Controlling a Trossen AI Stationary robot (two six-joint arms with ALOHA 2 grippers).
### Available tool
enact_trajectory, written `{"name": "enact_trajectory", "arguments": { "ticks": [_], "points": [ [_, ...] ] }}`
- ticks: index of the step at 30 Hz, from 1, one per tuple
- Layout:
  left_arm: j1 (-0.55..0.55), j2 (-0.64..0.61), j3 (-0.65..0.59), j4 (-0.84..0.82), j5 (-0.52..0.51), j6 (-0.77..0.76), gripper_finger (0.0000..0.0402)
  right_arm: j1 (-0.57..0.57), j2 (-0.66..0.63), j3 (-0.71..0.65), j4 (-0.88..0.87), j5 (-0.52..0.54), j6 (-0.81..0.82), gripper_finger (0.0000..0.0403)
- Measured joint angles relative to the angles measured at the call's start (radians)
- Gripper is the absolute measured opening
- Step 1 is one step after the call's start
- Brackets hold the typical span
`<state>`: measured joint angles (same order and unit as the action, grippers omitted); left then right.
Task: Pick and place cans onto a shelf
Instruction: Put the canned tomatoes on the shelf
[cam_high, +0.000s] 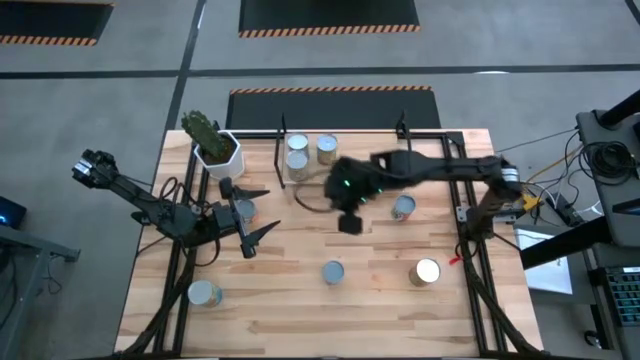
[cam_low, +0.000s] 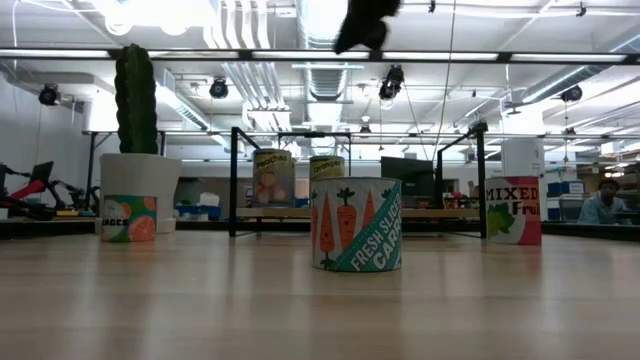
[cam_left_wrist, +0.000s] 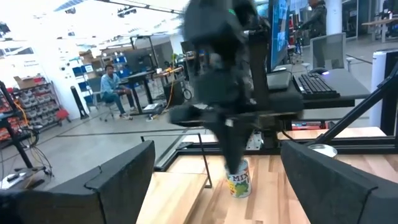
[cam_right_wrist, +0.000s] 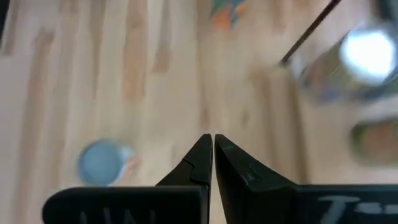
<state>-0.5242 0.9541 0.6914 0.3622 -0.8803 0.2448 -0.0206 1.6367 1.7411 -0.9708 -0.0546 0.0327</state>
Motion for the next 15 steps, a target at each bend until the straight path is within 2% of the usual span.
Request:
{"name": "enact_trajectory", "arguments": {
  "ticks": [7,11,15],
  "points": [
    [0.0,0.001,0.0,-0.005,0.0,-0.03,0.033,0.01,-0.207,-0.365,-0.113,0.007,0.344,0.0009],
    [0.0,0.002,0.0,-0.005,0.0,-0.037,0.033,-0.017,-0.346,-0.541,-0.217,0.078,0.546,0.0009],
    [0.0,0.002,0.0,-0.005,0.0,-0.037,0.033,-0.028,-0.475,-0.666,-0.223,0.117,0.679,0.0009]
  ]
}}
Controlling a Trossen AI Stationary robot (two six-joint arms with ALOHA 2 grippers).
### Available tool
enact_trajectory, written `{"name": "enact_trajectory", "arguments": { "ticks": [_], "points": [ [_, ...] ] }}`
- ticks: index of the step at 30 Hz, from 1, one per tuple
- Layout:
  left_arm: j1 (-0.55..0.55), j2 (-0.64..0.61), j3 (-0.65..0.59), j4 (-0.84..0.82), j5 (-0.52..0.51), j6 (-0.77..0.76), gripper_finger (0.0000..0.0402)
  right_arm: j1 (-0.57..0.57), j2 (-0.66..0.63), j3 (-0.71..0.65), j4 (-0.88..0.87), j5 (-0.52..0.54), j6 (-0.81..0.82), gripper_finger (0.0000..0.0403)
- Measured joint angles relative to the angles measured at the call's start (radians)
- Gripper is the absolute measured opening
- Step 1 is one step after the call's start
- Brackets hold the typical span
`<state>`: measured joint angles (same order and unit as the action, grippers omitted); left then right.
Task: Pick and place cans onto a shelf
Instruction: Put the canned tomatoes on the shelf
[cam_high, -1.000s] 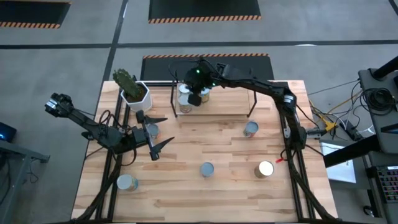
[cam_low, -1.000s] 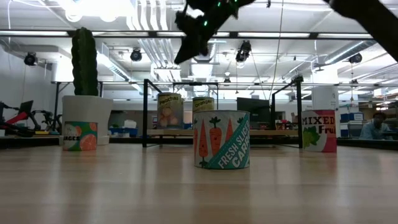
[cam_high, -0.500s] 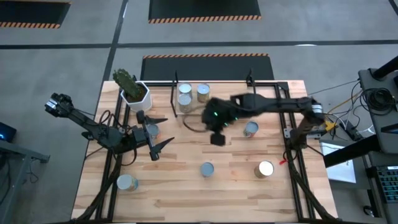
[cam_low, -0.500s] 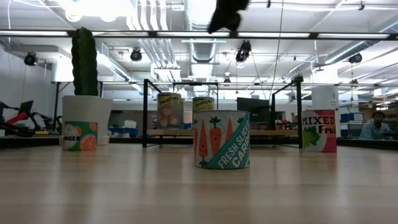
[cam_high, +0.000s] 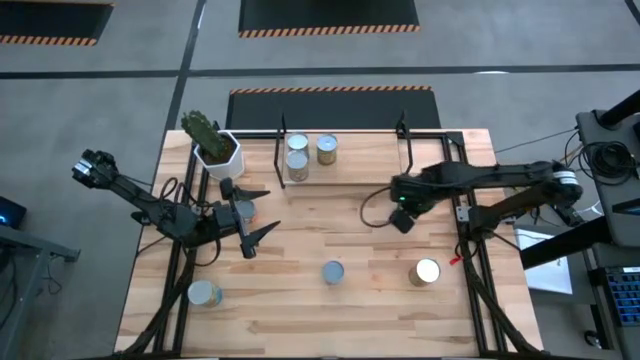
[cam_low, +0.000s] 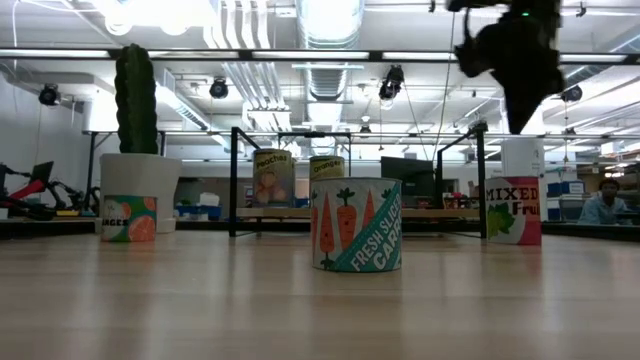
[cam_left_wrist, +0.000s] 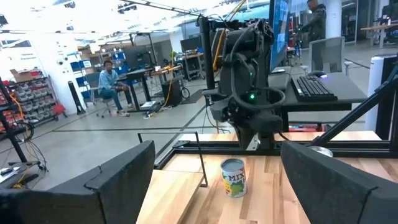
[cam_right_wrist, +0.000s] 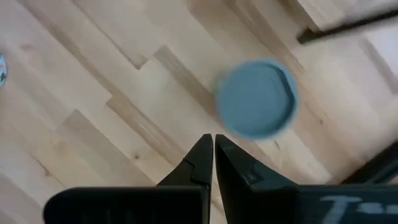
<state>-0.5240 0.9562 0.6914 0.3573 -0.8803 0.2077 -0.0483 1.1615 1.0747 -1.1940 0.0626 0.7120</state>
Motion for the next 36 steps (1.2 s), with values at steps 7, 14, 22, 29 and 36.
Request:
{"name": "enact_trajectory", "arguments": {
  "ticks": [7,14,22,29,36],
  "points": [
    [0.0,0.0,0.0,0.0,0.0,0.0,0.033,0.0,-0.129,-0.1,0.005,0.001,0.095,0.0009],
    [0.0,0.0,0.0,0.0,0.0,-0.025,0.033,0.026,-0.161,-0.123,0.086,0.001,0.037,0.0009],
    [-0.019,0.061,0.0,-0.124,0.002,-0.45,0.033,0.143,-0.113,-0.153,0.444,0.097,-0.17,0.0009],
    [-0.05,0.221,0.078,-0.444,0.094,-1.102,0.0324,0.197,-0.062,-0.146,0.717,0.159,-0.487,0.0009],
    [-0.094,0.476,0.418,-1.194,0.555,-1.708,0.0313,0.194,-0.064,-0.133,0.964,0.201,-0.748,0.0009]
  ]
}}
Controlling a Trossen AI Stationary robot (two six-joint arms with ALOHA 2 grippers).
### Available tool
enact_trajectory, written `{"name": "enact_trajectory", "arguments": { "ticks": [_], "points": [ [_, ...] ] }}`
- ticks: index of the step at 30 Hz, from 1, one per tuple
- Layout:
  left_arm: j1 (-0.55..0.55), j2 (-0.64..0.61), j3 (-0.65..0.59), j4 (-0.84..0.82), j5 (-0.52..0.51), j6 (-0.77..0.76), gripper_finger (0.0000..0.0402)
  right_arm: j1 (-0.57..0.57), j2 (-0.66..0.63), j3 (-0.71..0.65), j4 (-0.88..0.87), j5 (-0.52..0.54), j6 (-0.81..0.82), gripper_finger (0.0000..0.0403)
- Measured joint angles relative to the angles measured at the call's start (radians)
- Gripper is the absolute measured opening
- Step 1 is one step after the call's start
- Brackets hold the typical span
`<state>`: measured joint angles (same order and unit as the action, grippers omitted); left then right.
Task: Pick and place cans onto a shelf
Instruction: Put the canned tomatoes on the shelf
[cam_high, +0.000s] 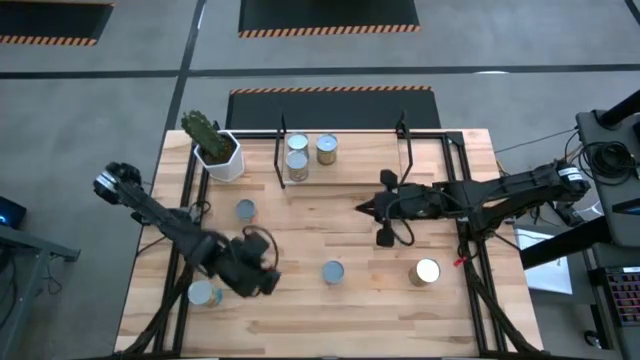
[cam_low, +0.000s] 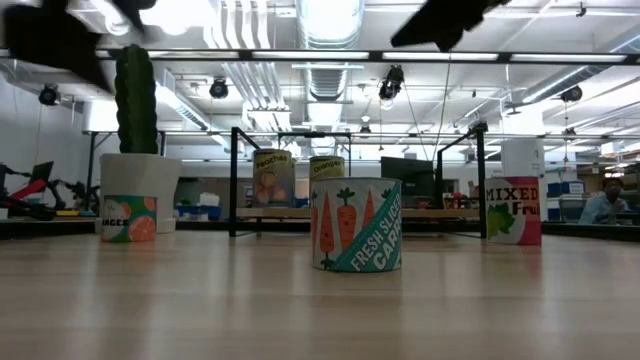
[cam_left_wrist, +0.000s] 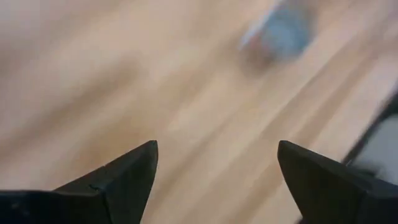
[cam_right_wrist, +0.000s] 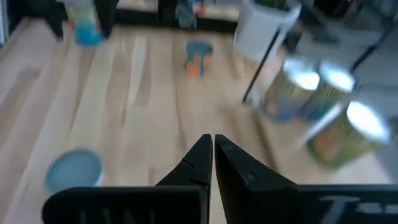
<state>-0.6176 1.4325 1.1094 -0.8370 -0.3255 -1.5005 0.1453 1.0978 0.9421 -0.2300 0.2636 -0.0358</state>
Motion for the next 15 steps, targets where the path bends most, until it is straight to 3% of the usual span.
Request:
{"name": "enact_trajectory", "arguments": {
  "ticks": [4,6,10,15],
  "points": [
    [-0.064,0.144,0.185,-0.348,0.246,-0.184,0.0308,-0.001,-0.005,0.0,0.076,0.0,-0.057,0.0009],
    [-0.088,0.19,0.255,-0.447,0.331,-0.254,0.0307,-0.001,-0.002,0.0,0.082,0.0,-0.065,0.0009],
    [-0.138,0.218,0.328,-0.466,0.325,-0.353,0.0306,-0.001,0.01,-0.001,0.08,-0.001,-0.095,0.0009],
    [-0.235,0.213,0.322,-0.553,0.325,-0.553,0.0306,-0.001,0.011,-0.001,0.075,-0.001,-0.096,0.0009]
  ]
}}
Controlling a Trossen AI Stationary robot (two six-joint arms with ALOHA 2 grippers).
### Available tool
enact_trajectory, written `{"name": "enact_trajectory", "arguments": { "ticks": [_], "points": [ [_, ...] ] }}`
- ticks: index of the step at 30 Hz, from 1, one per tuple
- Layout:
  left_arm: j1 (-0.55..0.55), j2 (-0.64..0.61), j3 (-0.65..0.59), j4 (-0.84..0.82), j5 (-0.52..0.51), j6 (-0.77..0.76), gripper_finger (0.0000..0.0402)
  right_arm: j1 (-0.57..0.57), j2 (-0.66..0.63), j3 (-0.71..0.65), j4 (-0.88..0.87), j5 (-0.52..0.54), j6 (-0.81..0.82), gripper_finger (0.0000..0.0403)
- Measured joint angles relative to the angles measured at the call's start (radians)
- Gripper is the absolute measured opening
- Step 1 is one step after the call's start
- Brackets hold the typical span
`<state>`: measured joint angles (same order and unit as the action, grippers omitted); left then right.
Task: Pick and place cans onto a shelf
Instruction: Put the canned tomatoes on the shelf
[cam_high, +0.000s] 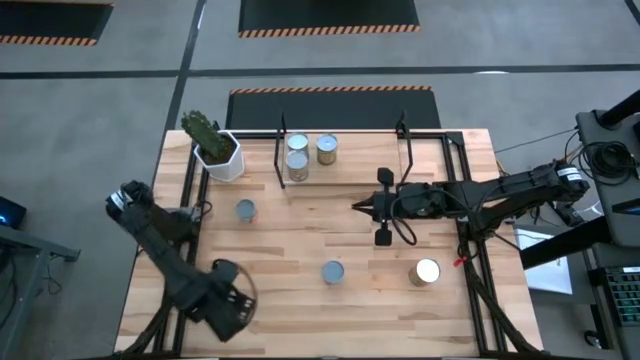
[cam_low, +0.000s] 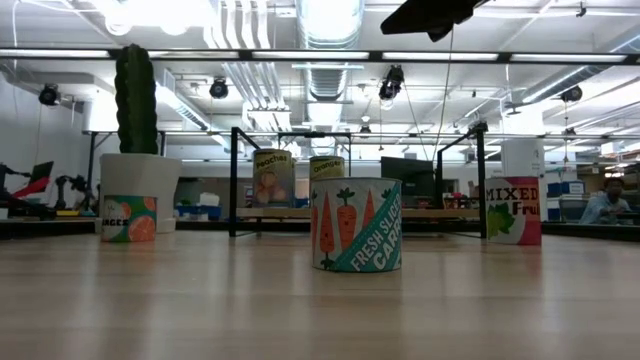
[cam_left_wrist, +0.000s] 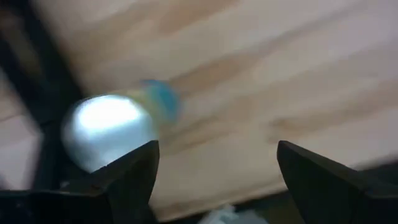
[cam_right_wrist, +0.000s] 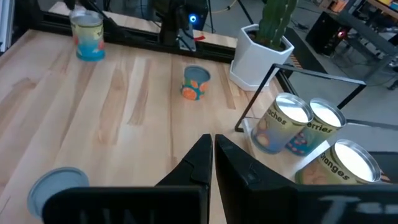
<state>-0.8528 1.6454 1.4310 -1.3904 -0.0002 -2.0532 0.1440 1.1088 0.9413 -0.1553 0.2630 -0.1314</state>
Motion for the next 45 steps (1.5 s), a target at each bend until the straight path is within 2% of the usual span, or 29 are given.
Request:
{"name": "enact_trajectory", "arguments": {
  "ticks": [5,11,26,34,38,45],
  "points": [
    [-0.102,-0.02,-0.005,-0.125,0.0,-0.22,0.0306,0.0,0.0,0.0,0.002,0.0,0.001,0.0009],
    [-0.163,-0.027,-0.011,-0.154,-0.013,-0.318,0.0306,0.0,0.0,0.0,0.004,-0.002,0.026,0.0009],
    [-0.17,-0.03,-0.142,-0.072,-0.016,-0.341,0.0306,0.0,0.001,-0.001,-0.026,-0.009,0.064,0.0009],
    [-0.174,-0.03,-0.134,-0.079,-0.016,-0.34,0.0307,0.0,0.002,-0.002,-0.027,-0.009,0.064,0.0009],
    [-0.176,-0.03,-0.134,-0.079,-0.016,-0.34,0.0325,0.0,0.002,-0.002,-0.027,-0.009,0.064,0.0009],
    [-0.189,-0.031,-0.137,-0.078,0.03,-0.33,0.038,0.0,0.002,-0.003,-0.028,-0.009,0.069,0.0009]
  ]
}}
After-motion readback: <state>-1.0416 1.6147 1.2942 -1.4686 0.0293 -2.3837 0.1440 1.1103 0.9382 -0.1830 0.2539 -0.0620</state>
